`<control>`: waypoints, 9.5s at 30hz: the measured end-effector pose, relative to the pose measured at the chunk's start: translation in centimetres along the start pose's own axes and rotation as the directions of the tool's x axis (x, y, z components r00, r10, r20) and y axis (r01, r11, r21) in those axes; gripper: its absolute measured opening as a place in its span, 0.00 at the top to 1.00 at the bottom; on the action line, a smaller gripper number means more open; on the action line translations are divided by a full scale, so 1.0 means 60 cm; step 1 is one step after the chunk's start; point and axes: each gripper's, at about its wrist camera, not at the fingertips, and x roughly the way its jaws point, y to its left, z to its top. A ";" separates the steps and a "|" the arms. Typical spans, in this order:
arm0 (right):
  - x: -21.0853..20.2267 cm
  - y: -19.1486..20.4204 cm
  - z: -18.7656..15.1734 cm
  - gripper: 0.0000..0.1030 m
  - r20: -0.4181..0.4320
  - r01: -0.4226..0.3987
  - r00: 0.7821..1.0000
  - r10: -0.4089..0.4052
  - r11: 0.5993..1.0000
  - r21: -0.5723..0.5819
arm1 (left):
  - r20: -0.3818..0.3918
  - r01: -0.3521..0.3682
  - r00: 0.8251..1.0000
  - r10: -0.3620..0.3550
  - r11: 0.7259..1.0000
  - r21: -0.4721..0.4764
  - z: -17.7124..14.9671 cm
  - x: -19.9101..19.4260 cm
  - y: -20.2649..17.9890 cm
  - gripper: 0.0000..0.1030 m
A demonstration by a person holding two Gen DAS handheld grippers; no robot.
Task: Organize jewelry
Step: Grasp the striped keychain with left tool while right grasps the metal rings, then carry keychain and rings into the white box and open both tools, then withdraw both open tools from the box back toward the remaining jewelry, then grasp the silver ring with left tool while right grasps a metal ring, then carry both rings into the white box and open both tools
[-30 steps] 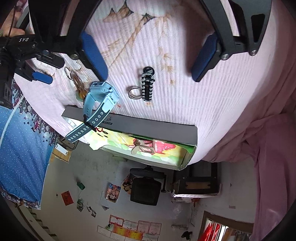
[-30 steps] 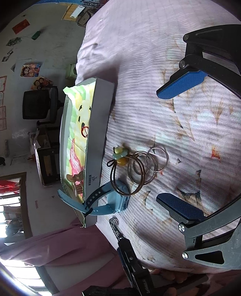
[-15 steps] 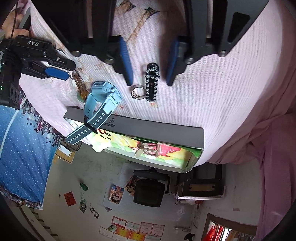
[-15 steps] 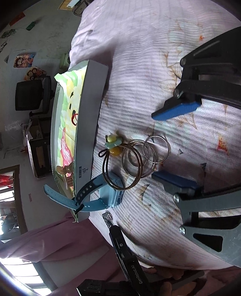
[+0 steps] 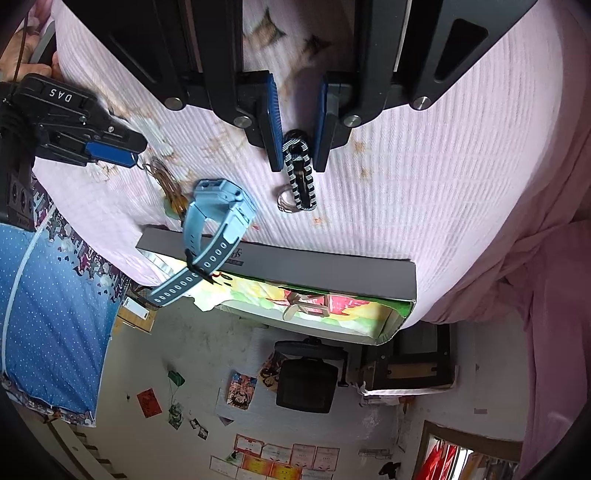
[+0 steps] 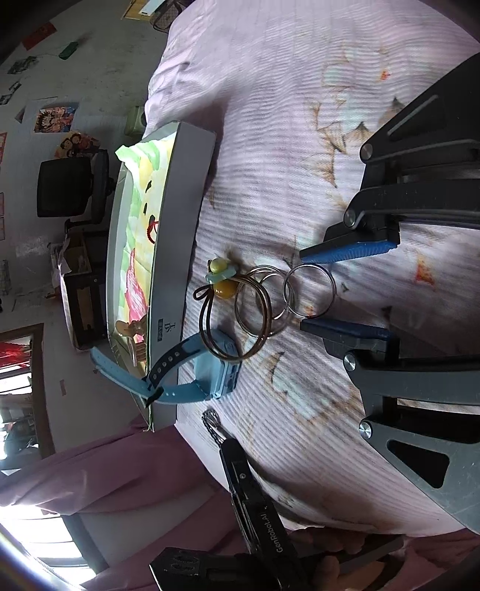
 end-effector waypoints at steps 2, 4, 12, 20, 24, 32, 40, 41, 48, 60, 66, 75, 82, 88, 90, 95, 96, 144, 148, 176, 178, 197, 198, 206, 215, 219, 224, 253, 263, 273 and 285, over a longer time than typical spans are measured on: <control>-0.011 0.003 -0.002 0.74 0.012 0.006 1.000 -0.005 1.000 -0.007 | 0.006 0.005 1.000 -0.005 1.000 0.000 -0.008 -0.010 -0.003 0.85; -0.017 0.004 -0.001 0.74 0.019 0.009 1.000 -0.009 1.000 -0.011 | 0.016 0.007 1.000 -0.007 1.000 -0.002 -0.014 -0.020 -0.007 0.85; -0.052 0.015 -0.008 0.74 0.065 0.032 0.997 -0.030 0.999 -0.026 | 0.053 0.007 0.999 -0.008 1.000 0.026 -0.025 -0.046 -0.032 0.86; -0.070 0.021 -0.001 0.74 0.118 0.050 0.992 -0.043 0.998 -0.050 | 0.138 0.005 0.990 -0.015 0.997 0.071 -0.028 -0.077 -0.057 0.86; -0.083 0.024 0.004 0.74 0.148 0.053 0.988 -0.045 0.997 -0.056 | 0.170 0.014 0.985 -0.025 0.998 0.069 -0.027 -0.091 -0.062 0.86; -0.096 0.018 0.037 0.74 0.206 0.059 0.977 -0.050 0.998 -0.037 | 0.229 0.035 0.972 -0.044 0.998 0.043 0.011 -0.112 -0.068 0.86; -0.078 0.012 0.095 0.74 0.263 0.050 0.964 -0.042 0.998 -0.025 | 0.273 0.022 0.962 -0.018 1.000 -0.010 0.083 -0.095 -0.044 0.86; -0.072 0.011 0.106 0.74 0.270 0.052 0.962 -0.043 0.998 -0.026 | 0.271 0.015 0.963 -0.013 1.000 -0.007 0.094 -0.088 -0.042 0.86; -0.038 -0.002 0.173 0.74 0.310 0.059 0.949 -0.056 0.998 -0.001 | 0.225 0.025 0.974 -0.029 1.000 0.018 0.172 -0.015 -0.042 0.86; 0.052 -0.039 0.202 0.74 0.211 0.134 0.967 -0.146 0.988 0.070 | 0.003 0.042 0.999 -0.041 0.998 -0.044 0.199 0.116 -0.041 0.86; 0.087 -0.056 0.195 0.74 0.140 0.132 0.980 -0.144 0.987 0.093 | -0.087 0.024 0.996 -0.028 0.998 -0.050 0.188 0.149 -0.041 0.86; 0.108 -0.062 0.189 0.74 0.079 0.129 0.987 -0.137 0.986 0.103 | -0.131 0.023 0.991 -0.032 0.997 -0.071 0.186 0.160 -0.038 0.85; 0.113 -0.069 0.189 0.73 0.071 0.108 0.990 -0.118 0.987 0.122 | -0.112 0.034 0.993 -0.042 0.996 -0.077 0.183 0.151 -0.033 0.85; 0.107 -0.072 0.187 0.70 0.075 0.104 0.991 -0.114 0.986 0.131 | -0.073 0.032 0.997 -0.036 0.998 -0.060 0.179 0.134 -0.035 0.82; 0.100 -0.072 0.185 0.66 0.090 0.103 0.989 -0.116 0.986 0.134 | -0.053 0.033 0.998 -0.036 0.998 -0.057 0.177 0.125 -0.035 0.77; 0.067 -0.069 0.180 0.53 0.159 0.112 0.978 -0.133 0.984 0.137 | 0.020 0.021 1.000 -0.020 0.998 -0.065 0.168 0.089 -0.030 0.55; 0.059 -0.069 0.180 0.51 0.174 0.114 0.975 -0.138 0.984 0.138 | 0.031 0.020 0.999 -0.018 0.997 -0.070 0.168 0.083 -0.028 0.52; -0.137 0.021 0.018 0.01 0.388 0.161 0.910 -0.146 0.987 -0.007 | 0.268 -0.137 0.954 0.133 0.991 -0.003 -0.009 -0.117 -0.024 0.01; -0.123 0.026 0.019 0.01 0.352 0.170 0.924 -0.151 0.985 -0.023 | 0.221 -0.141 0.965 0.139 0.990 -0.008 -0.008 -0.101 -0.018 0.01; -0.036 -0.010 0.027 0.01 0.074 0.222 0.971 -0.226 0.973 0.055 | -0.009 -0.174 0.985 0.174 0.984 -0.036 0.005 -0.014 0.003 0.01; -0.034 -0.011 0.029 0.01 0.071 0.218 0.972 -0.222 0.974 0.060 | -0.019 -0.175 0.984 0.175 0.984 -0.034 0.007 -0.011 0.003 0.01; 0.014 -0.020 0.038 0.35 0.003 0.157 0.988 -0.157 0.985 0.071 | -0.061 -0.136 0.988 0.139 0.989 0.051 0.046 0.044 -0.004 0.20; 0.015 -0.021 0.038 0.36 -0.001 0.156 0.988 -0.157 0.985 0.072 | -0.060 -0.136 0.988 0.139 0.989 0.053 0.049 0.046 -0.004 0.23; 0.026 -0.014 0.041 0.54 -0.016 0.139 0.990 -0.138 0.988 0.062 | -0.076 -0.099 0.991 0.106 0.991 0.089 0.055 0.062 -0.016 0.53; 0.032 -0.010 0.038 0.69 -0.035 0.145 0.989 -0.143 0.988 0.050 | -0.089 -0.043 0.995 0.054 0.992 0.116 0.047 0.066 -0.024 0.79; 0.031 -0.008 0.038 0.70 -0.032 0.133 0.991 -0.131 0.990 0.046 | -0.086 -0.037 0.995 0.048 0.992 0.119 0.044 0.063 -0.025 0.80; 0.032 0.004 0.039 0.81 -0.029 0.113 0.993 -0.113 0.994 0.007 | -0.081 -0.025 0.996 0.034 0.993 0.112 0.042 0.060 -0.022 0.81; -0.038 -0.010 0.017 0.97 -0.014 0.173 0.985 -0.173 0.985 0.004 | 0.005 0.021 1.000 -0.021 0.995 0.094 0.002 -0.008 -0.035 0.81; -0.071 -0.021 0.032 0.97 0.117 0.175 0.977 -0.179 0.983 0.049 | 0.066 -0.027 0.998 0.019 0.993 0.111 0.000 -0.032 -0.045 0.81; -0.076 -0.021 0.049 0.97 0.209 0.174 0.959 -0.190 0.980 0.093 | 0.118 -0.058 0.992 0.048 0.995 0.084 0.017 -0.045 -0.043 0.81; -0.060 -0.033 0.125 0.97 0.313 0.132 0.933 -0.174 0.980 0.150 | 0.187 -0.038 0.982 0.030 0.998 0.041 0.117 -0.024 -0.029 0.81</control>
